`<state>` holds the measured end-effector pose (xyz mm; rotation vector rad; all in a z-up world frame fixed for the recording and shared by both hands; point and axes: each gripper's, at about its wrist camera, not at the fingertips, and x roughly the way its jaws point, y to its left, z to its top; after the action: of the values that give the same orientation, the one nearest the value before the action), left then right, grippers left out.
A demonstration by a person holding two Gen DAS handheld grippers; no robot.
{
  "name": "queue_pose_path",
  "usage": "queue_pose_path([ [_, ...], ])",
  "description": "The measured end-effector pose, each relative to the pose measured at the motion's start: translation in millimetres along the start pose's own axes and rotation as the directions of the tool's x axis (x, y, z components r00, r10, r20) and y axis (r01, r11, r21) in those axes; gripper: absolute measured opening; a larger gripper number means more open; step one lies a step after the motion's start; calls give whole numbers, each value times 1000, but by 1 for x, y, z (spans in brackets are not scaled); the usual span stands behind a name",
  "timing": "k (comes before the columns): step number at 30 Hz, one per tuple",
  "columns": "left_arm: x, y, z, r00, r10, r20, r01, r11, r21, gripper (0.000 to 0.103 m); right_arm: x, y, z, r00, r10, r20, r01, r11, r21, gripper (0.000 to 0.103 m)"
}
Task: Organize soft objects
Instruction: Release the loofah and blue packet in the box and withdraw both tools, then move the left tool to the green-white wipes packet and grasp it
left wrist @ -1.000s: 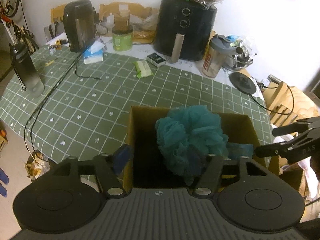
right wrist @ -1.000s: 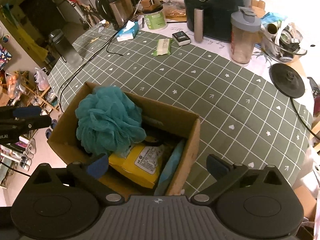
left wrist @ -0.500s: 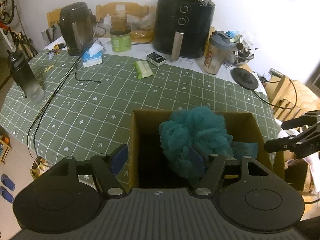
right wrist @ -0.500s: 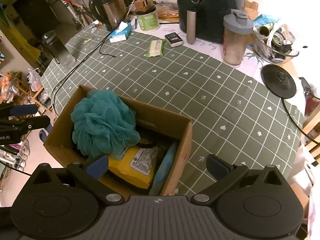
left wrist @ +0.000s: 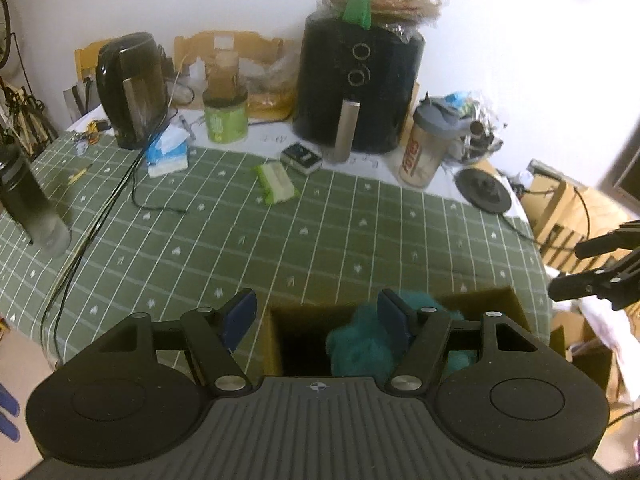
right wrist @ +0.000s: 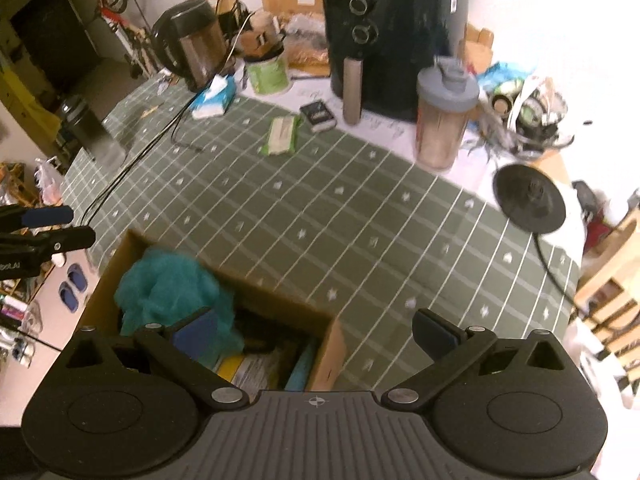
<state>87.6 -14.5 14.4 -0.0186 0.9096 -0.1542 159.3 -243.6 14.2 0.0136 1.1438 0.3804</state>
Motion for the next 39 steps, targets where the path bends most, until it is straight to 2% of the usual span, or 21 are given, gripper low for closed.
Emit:
queue_pose_path([
  [12, 35, 10, 44, 998, -24, 63, 20, 998, 60, 66, 48, -5, 69, 992, 51, 116, -40, 994, -98, 103],
  [19, 56, 21, 70, 997, -14, 71, 7, 996, 93, 66, 76, -6, 100, 982, 82, 169, -51, 982, -182, 103],
  [24, 78, 29, 82, 997, -4, 74, -3, 995, 96, 66, 96, -3, 112, 975, 83, 207, -29, 968, -250, 103],
  [30, 112, 41, 89, 997, 38, 68, -44, 995, 87, 66, 127, -7, 122, 970, 62, 235, 2, 965, -262, 103],
  [39, 169, 61, 95, 997, 69, 44, -72, 996, 58, 67, 166, -11, 128, 973, 76, 219, -15, 964, -264, 103],
])
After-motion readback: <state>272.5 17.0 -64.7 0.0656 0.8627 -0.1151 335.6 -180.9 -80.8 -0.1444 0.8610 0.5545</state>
